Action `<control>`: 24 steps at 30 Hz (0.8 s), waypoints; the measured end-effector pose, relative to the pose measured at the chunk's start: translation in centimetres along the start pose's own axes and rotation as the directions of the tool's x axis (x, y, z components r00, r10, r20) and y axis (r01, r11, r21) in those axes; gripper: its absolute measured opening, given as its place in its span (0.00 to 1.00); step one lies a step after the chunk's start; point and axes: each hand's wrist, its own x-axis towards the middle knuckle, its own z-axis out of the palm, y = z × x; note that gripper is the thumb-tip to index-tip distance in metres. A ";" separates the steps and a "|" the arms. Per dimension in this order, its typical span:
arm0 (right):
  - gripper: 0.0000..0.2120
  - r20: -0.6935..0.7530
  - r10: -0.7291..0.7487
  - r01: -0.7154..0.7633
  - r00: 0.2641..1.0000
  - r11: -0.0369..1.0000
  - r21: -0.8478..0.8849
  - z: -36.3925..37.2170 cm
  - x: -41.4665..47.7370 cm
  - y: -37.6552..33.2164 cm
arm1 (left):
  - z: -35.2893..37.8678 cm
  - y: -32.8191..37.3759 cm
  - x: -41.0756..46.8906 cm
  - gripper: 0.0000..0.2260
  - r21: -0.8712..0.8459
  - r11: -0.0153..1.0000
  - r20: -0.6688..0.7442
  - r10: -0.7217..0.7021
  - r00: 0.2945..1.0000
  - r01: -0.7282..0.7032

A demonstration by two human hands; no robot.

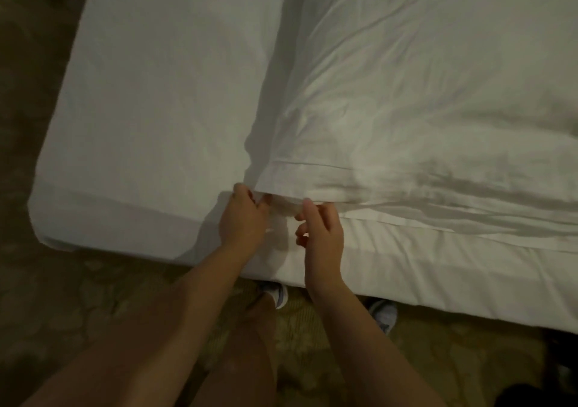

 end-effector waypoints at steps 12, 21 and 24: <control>0.12 -0.081 0.329 -0.288 0.941 0.902 0.321 4.0 1.6 -0.1 | -3.7 -3.5 1.8 0.16 0.110 0.974 0.134 0.184 0.974 -0.199; 0.14 -0.082 0.328 -0.308 0.941 0.932 0.188 -4.8 -0.2 0.8 | 3.4 3.5 -7.8 0.20 0.108 0.992 0.387 0.013 0.922 -0.059; 0.15 -0.143 0.130 -0.141 0.981 0.988 -0.068 -10.2 -1.2 -1.2 | 5.3 8.7 -11.8 0.18 0.121 0.960 0.350 0.199 0.915 -0.254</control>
